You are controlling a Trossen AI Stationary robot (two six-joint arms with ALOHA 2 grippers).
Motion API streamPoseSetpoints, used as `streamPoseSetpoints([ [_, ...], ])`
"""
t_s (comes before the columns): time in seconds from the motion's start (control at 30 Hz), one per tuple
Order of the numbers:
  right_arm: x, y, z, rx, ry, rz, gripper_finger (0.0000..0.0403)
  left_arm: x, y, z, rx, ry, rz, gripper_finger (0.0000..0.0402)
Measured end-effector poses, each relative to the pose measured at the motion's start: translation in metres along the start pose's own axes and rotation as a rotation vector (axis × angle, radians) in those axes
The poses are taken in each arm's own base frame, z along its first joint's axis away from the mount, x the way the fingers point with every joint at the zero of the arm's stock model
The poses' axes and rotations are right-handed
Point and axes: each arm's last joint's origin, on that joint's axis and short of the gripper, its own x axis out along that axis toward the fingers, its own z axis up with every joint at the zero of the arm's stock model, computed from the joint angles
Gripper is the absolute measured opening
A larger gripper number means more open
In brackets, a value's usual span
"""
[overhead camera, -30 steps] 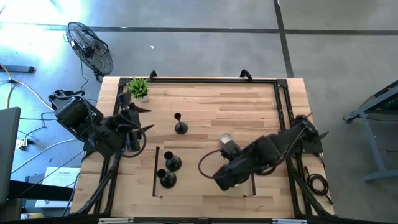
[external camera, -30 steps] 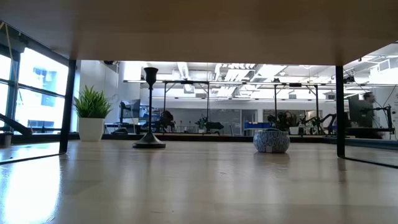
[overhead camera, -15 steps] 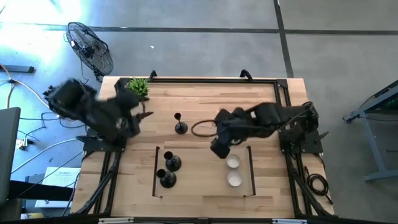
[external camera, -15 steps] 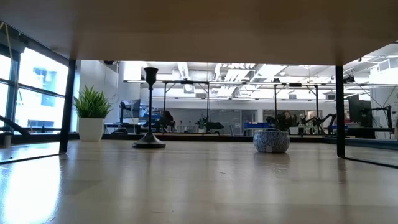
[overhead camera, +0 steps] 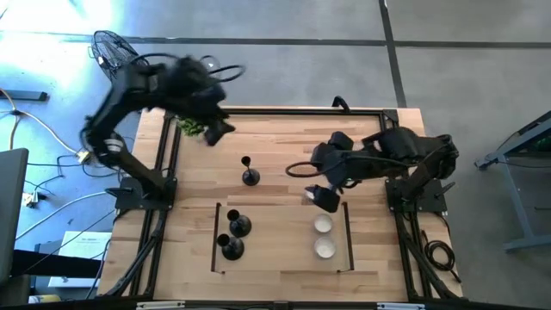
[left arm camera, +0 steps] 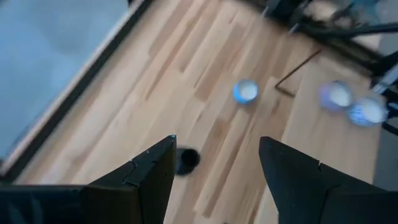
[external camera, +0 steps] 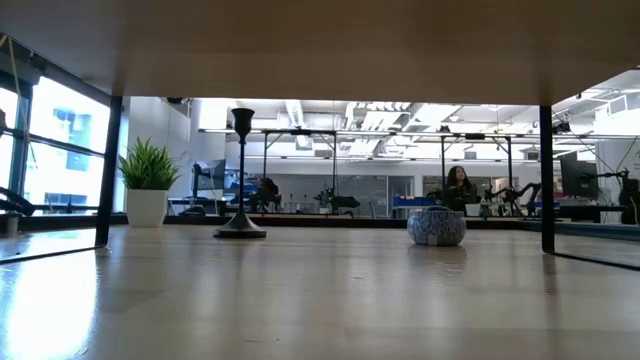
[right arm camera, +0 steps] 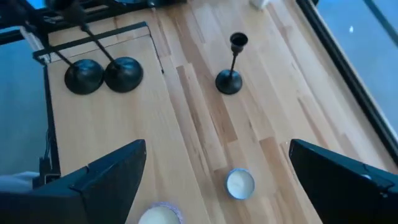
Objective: Pick & Place candle stick holders
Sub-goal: Put the black candle holder on the shelf
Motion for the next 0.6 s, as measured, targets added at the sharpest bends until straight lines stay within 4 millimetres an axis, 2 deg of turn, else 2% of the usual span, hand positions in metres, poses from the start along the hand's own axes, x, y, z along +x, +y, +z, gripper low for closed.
streamPoseSetpoints([
  [0.1,-0.011,0.002,-0.005,-0.040,-0.022,0.011,0.0389,0.027,0.013,0.010,-0.056,0.093,0.004,0.0227],
  [0.23,-0.024,0.008,-0.015,-0.112,-0.041,-0.014,0.0389,0.058,0.020,0.020,-0.216,0.158,0.028,0.0227],
  [0.33,-0.029,0.013,-0.020,-0.154,-0.058,-0.043,0.0389,0.080,0.021,0.025,-0.241,0.194,0.080,0.0227],
  [0.6,-0.039,0.028,-0.031,-0.244,-0.096,-0.046,0.0389,0.111,0.007,0.026,-0.274,0.252,0.129,0.0227],
])
